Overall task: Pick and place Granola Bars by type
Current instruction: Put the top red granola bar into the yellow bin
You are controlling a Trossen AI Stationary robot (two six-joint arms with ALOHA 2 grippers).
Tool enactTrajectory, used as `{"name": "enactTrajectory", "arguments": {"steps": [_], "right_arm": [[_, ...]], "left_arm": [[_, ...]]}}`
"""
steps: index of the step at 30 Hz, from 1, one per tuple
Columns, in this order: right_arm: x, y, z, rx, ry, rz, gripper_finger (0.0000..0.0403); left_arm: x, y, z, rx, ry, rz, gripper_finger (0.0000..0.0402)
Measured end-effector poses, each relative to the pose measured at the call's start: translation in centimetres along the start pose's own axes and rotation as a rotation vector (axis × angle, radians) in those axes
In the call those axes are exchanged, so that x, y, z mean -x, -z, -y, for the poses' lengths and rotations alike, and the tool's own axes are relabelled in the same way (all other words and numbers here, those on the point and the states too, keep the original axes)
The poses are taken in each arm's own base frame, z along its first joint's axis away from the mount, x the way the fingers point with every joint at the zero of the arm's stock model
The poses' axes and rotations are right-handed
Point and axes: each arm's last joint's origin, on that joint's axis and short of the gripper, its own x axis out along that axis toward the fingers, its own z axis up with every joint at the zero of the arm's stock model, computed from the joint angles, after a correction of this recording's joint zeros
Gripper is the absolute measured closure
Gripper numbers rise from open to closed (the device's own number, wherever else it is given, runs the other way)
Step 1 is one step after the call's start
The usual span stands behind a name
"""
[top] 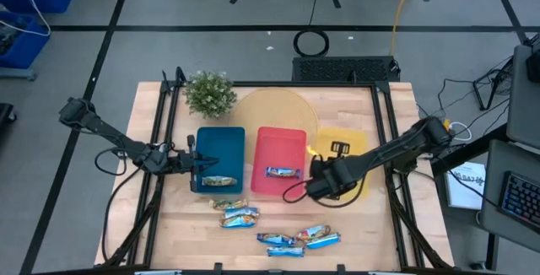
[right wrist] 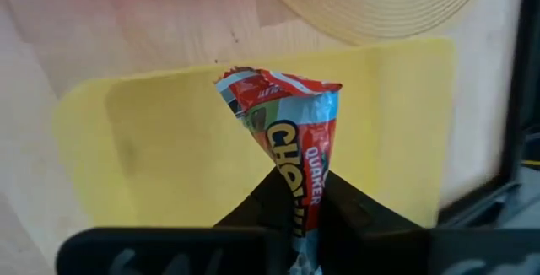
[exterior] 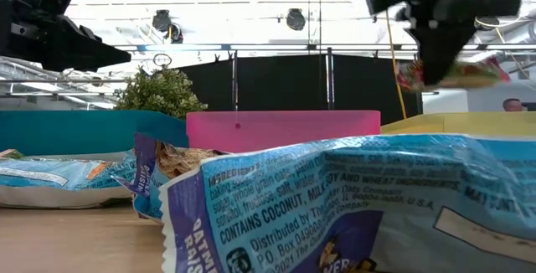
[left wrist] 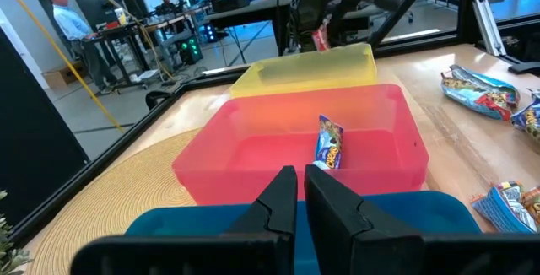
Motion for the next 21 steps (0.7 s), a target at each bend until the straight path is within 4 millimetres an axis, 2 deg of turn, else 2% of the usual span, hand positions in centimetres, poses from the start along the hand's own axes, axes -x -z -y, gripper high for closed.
{"name": "enactTrajectory", "arguments": {"steps": [6,12,21], "right_arm": [[-2.6,2.1,-0.1,-0.065,-0.158,0.079,0.0393],[-4.7,3.7,-0.2,-0.119,-0.174,0.01,0.0378],[-5.7,4.2,-0.4,-0.119,-0.186,-0.019,0.0394]], "left_arm": [[0.0,0.0,0.0,0.0,0.0,0.0,0.0366],[0.0,0.0,0.0,-0.004,-0.001,0.001,0.0366],[0.0,0.0,0.0,0.004,-0.002,0.004,0.0366]]}}
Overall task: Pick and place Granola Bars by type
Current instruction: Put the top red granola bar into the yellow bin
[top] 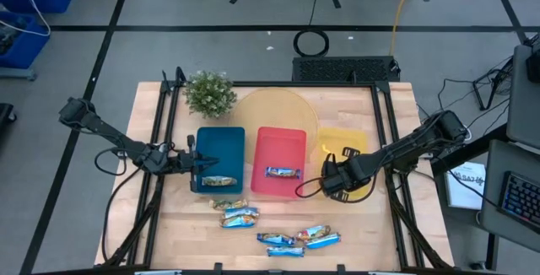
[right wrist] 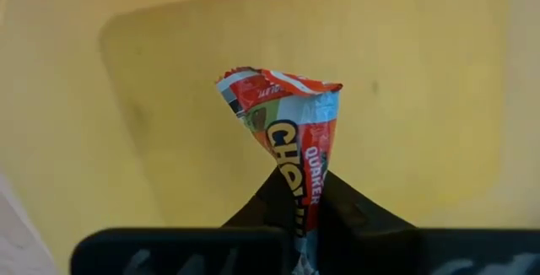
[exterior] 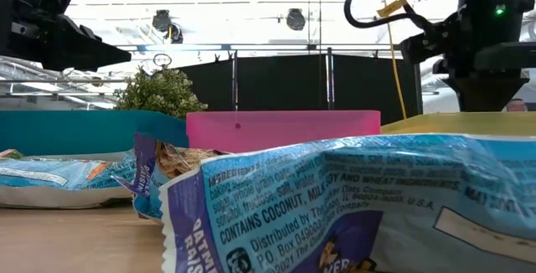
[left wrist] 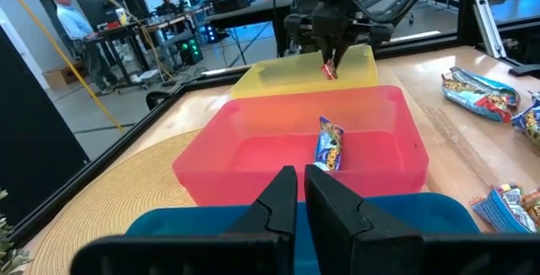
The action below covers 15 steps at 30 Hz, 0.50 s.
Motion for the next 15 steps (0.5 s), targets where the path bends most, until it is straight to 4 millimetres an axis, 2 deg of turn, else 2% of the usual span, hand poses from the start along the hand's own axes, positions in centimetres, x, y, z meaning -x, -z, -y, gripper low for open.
{"name": "enactTrajectory", "arguments": {"steps": [6,15], "right_arm": [[0.01,-0.26,-0.21,-0.007,-0.02,0.028,0.0376],[-0.01,-0.3,-0.23,-0.01,-0.041,0.015,0.0377]], "left_arm": [[0.0,0.0,0.0,0.002,0.0,0.0,0.0366],[0.0,0.0,0.0,0.002,0.0,0.0,0.0366]]}}
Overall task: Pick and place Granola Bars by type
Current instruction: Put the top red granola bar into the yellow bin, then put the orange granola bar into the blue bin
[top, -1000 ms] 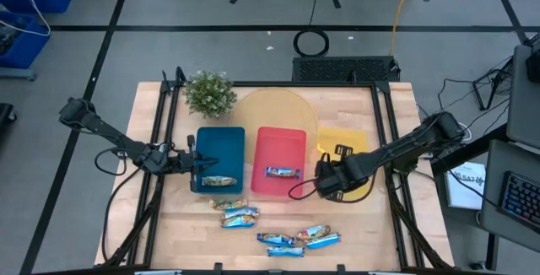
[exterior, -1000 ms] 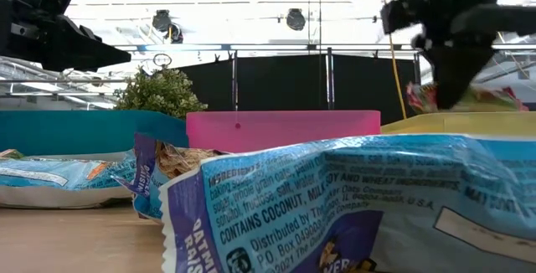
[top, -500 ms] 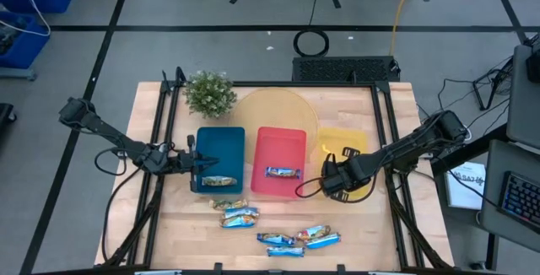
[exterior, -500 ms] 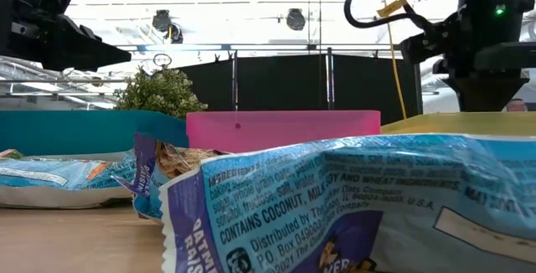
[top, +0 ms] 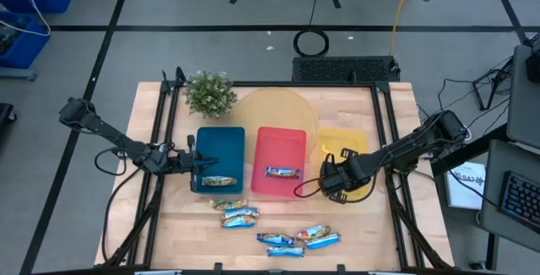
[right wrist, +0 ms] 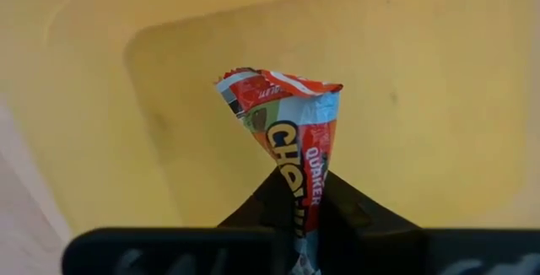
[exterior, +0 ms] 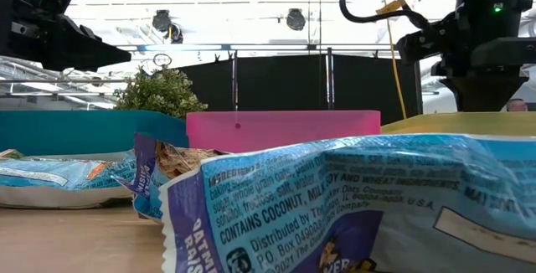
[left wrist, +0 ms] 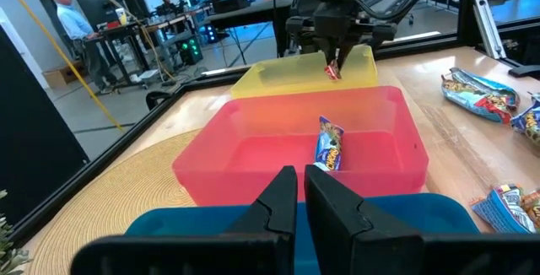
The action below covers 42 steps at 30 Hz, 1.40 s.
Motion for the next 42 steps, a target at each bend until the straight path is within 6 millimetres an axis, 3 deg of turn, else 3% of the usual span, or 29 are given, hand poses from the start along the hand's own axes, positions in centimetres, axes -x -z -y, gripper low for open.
{"name": "enactTrajectory", "arguments": {"steps": [10,17,27,36,42], "right_arm": [[0.0,-0.1,-0.1,-0.003,-0.007,0.009,0.0292],[0.0,-0.1,-0.1,-0.02,-0.017,0.0,0.0269],[0.4,0.0,-0.3,-0.012,-0.083,-0.063,0.0284],[5.0,-1.4,-0.1,0.006,-0.025,-0.015,0.0324],[6.6,-1.5,-0.4,0.018,-0.033,0.011,0.0381]], "left_arm": [[0.0,0.0,0.0,0.0,0.0,0.0,0.0366],[0.0,0.0,0.0,0.0,0.0,0.0,0.0366],[0.0,0.0,0.0,-0.001,0.001,0.0,0.0366],[0.0,0.0,0.0,0.0,0.0,0.001,0.0366],[0.0,0.0,0.0,0.01,0.0,0.0,0.0366]]}}
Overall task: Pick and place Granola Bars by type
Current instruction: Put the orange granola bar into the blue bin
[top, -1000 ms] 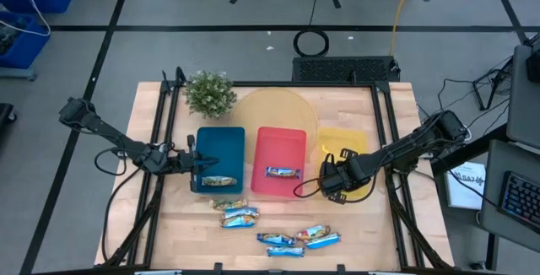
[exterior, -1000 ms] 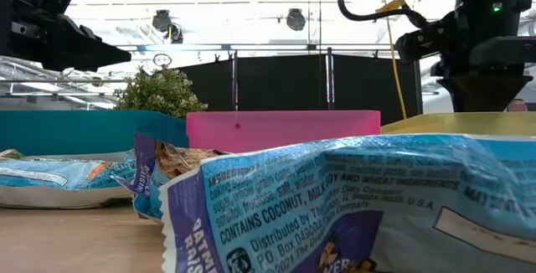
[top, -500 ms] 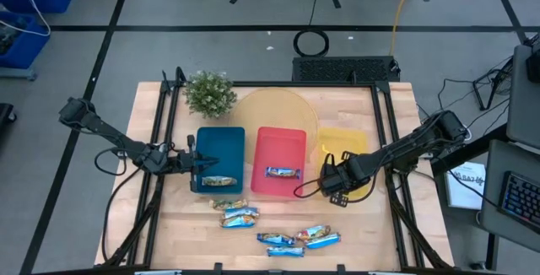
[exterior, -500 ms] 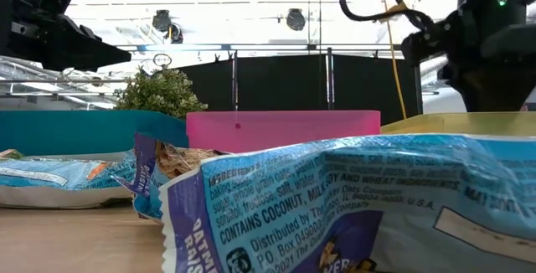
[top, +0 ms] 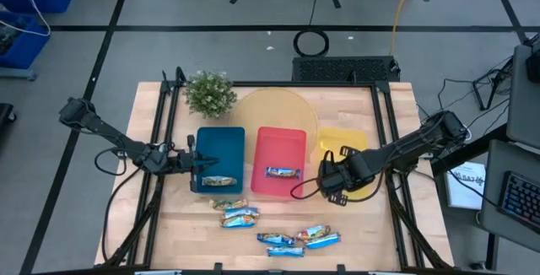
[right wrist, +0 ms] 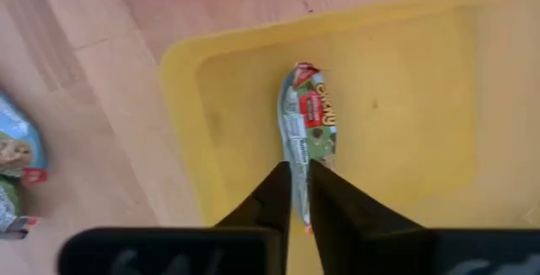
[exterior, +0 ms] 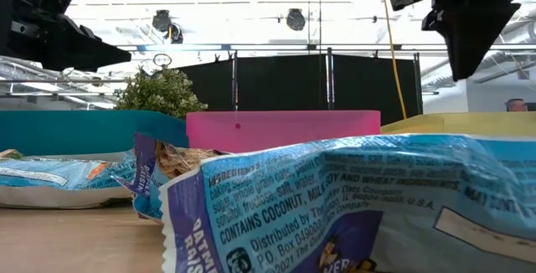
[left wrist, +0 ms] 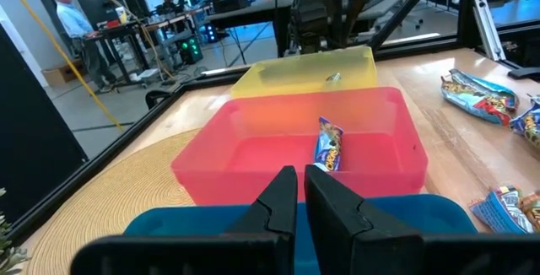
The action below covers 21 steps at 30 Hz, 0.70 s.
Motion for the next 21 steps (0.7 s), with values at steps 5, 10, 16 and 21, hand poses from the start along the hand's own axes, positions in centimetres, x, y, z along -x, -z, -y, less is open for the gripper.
{"name": "enactTrajectory", "arguments": {"steps": [5,10,16,21], "right_arm": [[0.1,0.6,-0.2,-0.014,0.02,-0.024,0.0396],[0.1,1.4,-0.5,-0.025,0.062,-0.061,0.0402],[0.3,2.1,-1.2,-0.026,0.062,-0.059,0.0402],[0.4,2.6,-1.6,-0.025,0.062,-0.055,0.0402]], "left_arm": [[0.0,0.0,0.0,0.011,0.0,-0.003,0.0366],[0.0,0.0,0.0,0.014,0.0,-0.003,0.0366],[0.0,0.0,0.0,0.014,0.0,-0.004,0.0366],[0.0,0.0,0.0,0.023,0.001,-0.004,0.0366]]}}
